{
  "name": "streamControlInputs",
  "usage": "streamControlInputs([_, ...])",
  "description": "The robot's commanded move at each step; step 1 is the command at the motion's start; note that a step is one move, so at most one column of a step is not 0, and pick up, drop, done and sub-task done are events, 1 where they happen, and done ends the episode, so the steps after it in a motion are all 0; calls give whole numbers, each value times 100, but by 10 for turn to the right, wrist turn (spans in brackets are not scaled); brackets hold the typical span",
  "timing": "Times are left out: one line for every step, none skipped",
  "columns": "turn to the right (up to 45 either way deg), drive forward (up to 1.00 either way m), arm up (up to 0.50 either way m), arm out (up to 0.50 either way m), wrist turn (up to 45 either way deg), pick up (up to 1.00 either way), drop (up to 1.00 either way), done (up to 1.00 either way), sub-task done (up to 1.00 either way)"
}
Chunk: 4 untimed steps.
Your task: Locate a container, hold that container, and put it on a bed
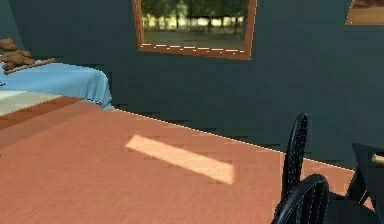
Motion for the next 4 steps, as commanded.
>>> streamControlInputs([-450,0,0,0,0,0,0,0,0])
streamControlInputs([-450,0,0,0,0,0,0,0,0])
streamControlInputs([-240,0,0,0,0,0,0,0,0])
streamControlInputs([0,25,0,0,0,0,0,0,0])
